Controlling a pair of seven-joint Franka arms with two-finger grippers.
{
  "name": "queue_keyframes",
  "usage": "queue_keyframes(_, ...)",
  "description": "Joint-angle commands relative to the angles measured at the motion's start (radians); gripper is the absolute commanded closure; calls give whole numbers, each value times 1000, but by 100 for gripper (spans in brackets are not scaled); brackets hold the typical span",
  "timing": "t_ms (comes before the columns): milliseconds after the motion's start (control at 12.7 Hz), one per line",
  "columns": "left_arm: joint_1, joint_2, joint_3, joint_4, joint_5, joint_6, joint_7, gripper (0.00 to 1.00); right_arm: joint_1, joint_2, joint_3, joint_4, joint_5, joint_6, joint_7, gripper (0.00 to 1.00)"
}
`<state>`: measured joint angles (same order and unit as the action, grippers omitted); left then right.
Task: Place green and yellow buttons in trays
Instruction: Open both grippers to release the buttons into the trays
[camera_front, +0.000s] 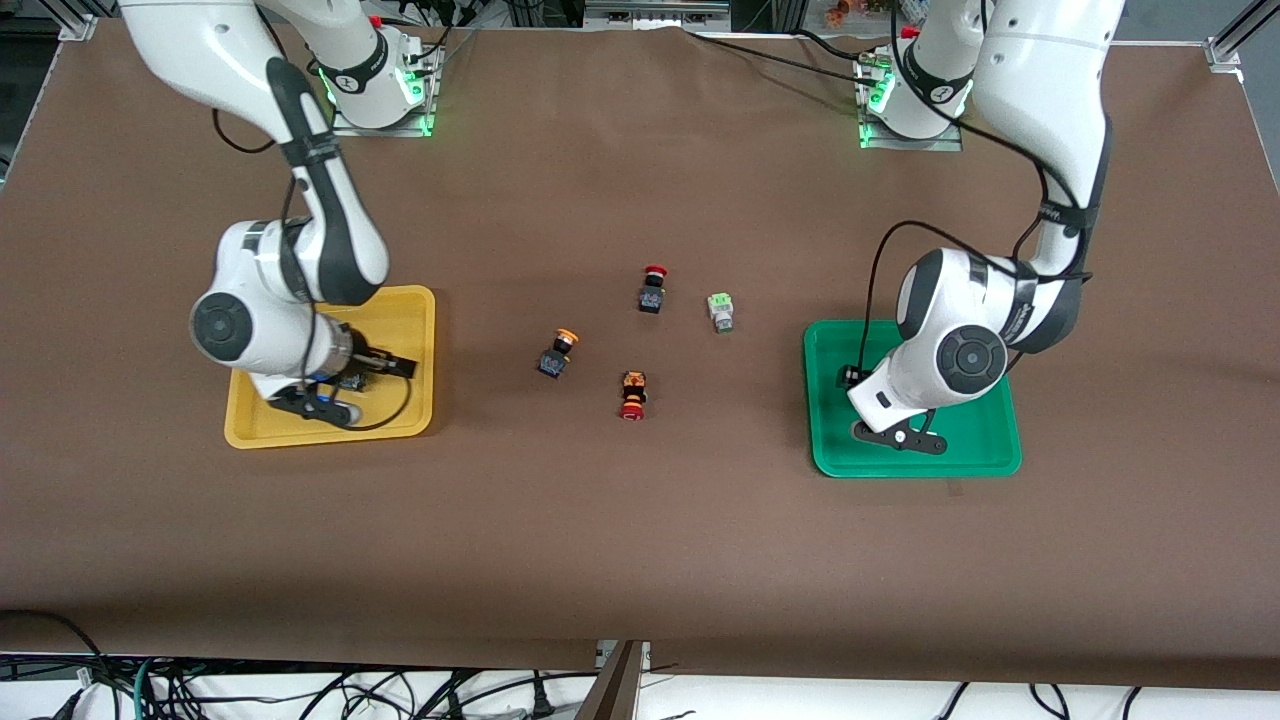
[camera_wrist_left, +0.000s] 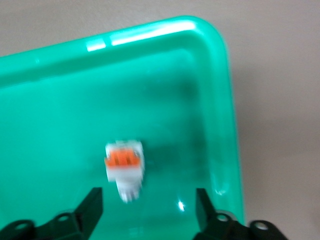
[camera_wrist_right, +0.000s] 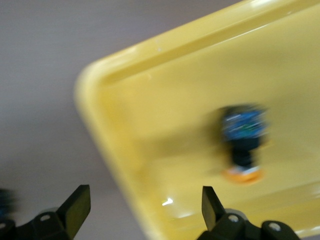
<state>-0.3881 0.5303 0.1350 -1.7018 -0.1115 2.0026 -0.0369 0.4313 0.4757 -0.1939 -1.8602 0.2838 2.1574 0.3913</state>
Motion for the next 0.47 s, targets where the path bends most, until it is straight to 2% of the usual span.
queue_keyframes(0, -11, -117, -94, 1, -11, -168, -127, 0, 39, 67, 100, 90, 72, 5, 217, 2)
queue_keyframes(79, -11, -113, -156, -5, -13, -162, -188, 0, 75, 86, 108, 104, 78, 37, 292, 2)
queue_keyframes(236, -29, -75, -251, -22, -19, -66, -408, 0, 148, 132, 110, 118, 78, 119, 407, 2)
queue_keyframes(393, -58, -56, -278, -90, -19, 51, -481, 0, 188, 167, 110, 115, 80, 185, 451, 2)
